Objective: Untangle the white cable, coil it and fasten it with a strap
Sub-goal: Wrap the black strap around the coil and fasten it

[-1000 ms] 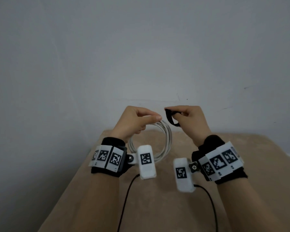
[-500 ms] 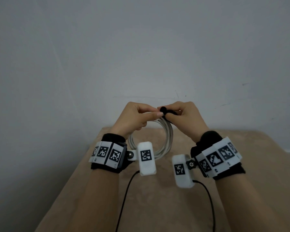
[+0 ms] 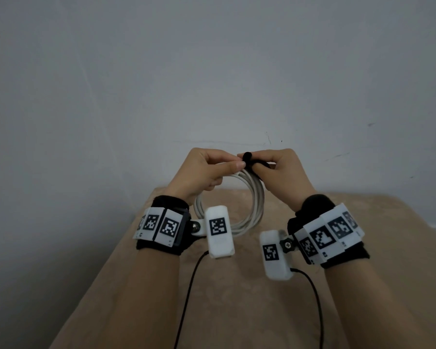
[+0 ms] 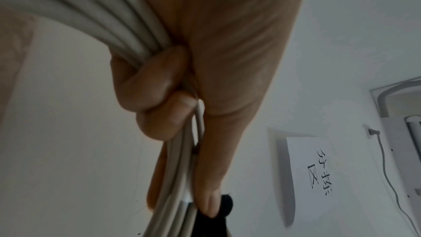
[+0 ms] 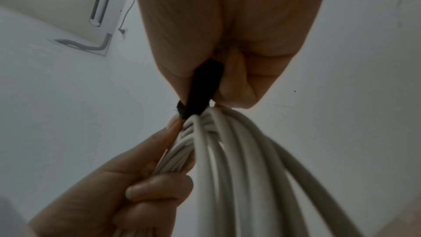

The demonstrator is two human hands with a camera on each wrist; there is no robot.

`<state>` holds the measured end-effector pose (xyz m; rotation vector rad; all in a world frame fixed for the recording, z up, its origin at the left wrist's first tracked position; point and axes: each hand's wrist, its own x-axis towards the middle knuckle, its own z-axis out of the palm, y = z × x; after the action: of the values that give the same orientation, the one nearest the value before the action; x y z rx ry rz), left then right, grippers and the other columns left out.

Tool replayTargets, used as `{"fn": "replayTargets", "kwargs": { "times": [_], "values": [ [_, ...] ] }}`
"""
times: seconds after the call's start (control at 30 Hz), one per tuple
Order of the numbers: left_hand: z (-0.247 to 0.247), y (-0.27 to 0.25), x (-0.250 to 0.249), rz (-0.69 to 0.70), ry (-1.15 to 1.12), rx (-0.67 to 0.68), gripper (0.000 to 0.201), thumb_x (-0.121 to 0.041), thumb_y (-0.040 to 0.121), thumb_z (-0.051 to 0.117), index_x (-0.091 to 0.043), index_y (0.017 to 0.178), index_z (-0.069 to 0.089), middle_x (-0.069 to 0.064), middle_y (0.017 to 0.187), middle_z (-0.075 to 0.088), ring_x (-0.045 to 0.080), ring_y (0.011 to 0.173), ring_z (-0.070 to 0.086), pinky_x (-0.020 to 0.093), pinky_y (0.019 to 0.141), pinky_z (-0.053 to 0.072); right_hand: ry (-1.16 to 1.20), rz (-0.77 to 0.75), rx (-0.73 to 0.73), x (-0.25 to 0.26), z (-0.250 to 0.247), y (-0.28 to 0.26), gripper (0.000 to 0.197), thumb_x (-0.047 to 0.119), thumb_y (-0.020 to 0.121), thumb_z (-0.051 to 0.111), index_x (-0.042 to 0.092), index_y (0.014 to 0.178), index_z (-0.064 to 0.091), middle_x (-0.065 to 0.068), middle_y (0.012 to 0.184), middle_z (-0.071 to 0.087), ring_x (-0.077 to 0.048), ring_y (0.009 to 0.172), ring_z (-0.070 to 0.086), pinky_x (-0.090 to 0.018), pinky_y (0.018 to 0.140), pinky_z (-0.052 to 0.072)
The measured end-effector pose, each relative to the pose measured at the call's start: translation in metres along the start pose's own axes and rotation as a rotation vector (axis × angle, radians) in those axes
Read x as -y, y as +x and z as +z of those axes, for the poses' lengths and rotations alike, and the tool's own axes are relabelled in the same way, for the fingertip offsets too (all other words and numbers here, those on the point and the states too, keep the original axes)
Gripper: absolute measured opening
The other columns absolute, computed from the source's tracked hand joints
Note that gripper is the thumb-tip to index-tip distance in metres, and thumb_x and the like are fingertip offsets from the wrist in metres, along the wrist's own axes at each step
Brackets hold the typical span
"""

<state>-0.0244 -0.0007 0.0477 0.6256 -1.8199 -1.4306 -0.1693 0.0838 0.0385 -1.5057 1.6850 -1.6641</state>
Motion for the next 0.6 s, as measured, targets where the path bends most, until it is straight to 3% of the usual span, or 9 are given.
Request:
{"fn": "replayTargets", "kwargs": {
  "times": [0.07, 0.1, 0.2, 0.3, 0.4, 0.47, 0.6],
  "values": [
    [0.001, 0.000, -0.001, -0.003, 0.016, -0.029, 0.003, -0.008, 0.081, 0.072, -0.008, 0.083, 0.074, 0.000, 0.058, 0.062, 0.009, 0.041, 0.027, 0.018, 0.040, 0.017, -0.075, -0.018, -0.002, -0.001, 0.001, 0.000, 0.028, 0.002, 0.088, 0.056, 0.017, 0.103, 0.074, 0.000, 0.101, 0.072, -0.012, 0.093, 0.068, -0.028, 0.082, 0.055],
    [0.002, 0.001, -0.001, -0.001, 0.031, -0.050, 0.002, -0.007, 0.081, 0.072, -0.007, 0.082, 0.074, 0.001, 0.058, 0.062, 0.009, 0.040, 0.027, 0.017, 0.040, 0.018, -0.101, -0.020, -0.001, -0.001, 0.002, 0.000, 0.029, 0.002, 0.088, 0.055, 0.017, 0.104, 0.074, 0.000, 0.102, 0.071, -0.012, 0.091, 0.067, -0.028, 0.081, 0.055],
    [0.005, 0.002, 0.000, 0.014, 0.076, -0.127, 0.002, -0.007, 0.080, 0.072, -0.006, 0.079, 0.074, 0.004, 0.062, 0.061, 0.005, 0.037, 0.032, 0.016, 0.039, 0.023, -0.024, -0.002, -0.069, 0.002, 0.004, -0.001, 0.029, 0.004, 0.091, 0.053, 0.019, 0.104, 0.073, 0.002, 0.097, 0.069, 0.000, 0.067, 0.059, -0.016, 0.059, 0.047],
    [0.005, 0.004, 0.004, -0.002, 0.088, -0.213, 0.004, -0.010, 0.080, 0.072, -0.007, 0.080, 0.075, -0.001, 0.059, 0.060, 0.002, 0.035, 0.034, 0.015, 0.039, 0.024, 0.235, 0.031, -0.151, 0.009, 0.001, -0.001, 0.022, 0.005, 0.093, 0.055, 0.014, 0.103, 0.073, -0.001, 0.081, 0.066, -0.005, 0.049, 0.049, -0.019, 0.048, 0.044],
    [0.003, 0.006, 0.005, -0.024, -0.005, -0.278, 0.003, -0.009, 0.080, 0.071, -0.007, 0.079, 0.073, -0.007, 0.052, 0.056, 0.007, 0.038, 0.029, 0.016, 0.039, 0.021, 0.415, 0.069, -0.109, 0.012, -0.007, -0.002, 0.016, 0.014, 0.091, 0.062, 0.006, 0.099, 0.073, -0.003, 0.074, 0.063, -0.008, 0.057, 0.055, -0.021, 0.056, 0.047],
    [0.000, 0.006, 0.005, -0.023, -0.061, -0.291, 0.004, -0.009, 0.080, 0.072, -0.006, 0.080, 0.073, -0.006, 0.055, 0.058, 0.011, 0.043, 0.027, 0.018, 0.040, 0.019, 0.516, 0.067, -0.049, 0.011, -0.010, -0.002, 0.017, 0.017, 0.087, 0.065, 0.006, 0.097, 0.073, -0.002, 0.074, 0.062, -0.009, 0.068, 0.058, -0.021, 0.063, 0.049],
    [-0.003, 0.005, 0.006, -0.009, -0.105, -0.328, 0.005, -0.008, 0.081, 0.071, -0.004, 0.083, 0.073, -0.004, 0.057, 0.059, 0.012, 0.044, 0.028, 0.017, 0.040, 0.020, 0.805, 0.037, 0.120, 0.010, -0.016, -0.001, 0.023, 0.018, 0.062, 0.075, 0.006, 0.083, 0.076, -0.006, 0.086, 0.072, -0.016, 0.087, 0.068, -0.025, 0.080, 0.055]
  ]
}}
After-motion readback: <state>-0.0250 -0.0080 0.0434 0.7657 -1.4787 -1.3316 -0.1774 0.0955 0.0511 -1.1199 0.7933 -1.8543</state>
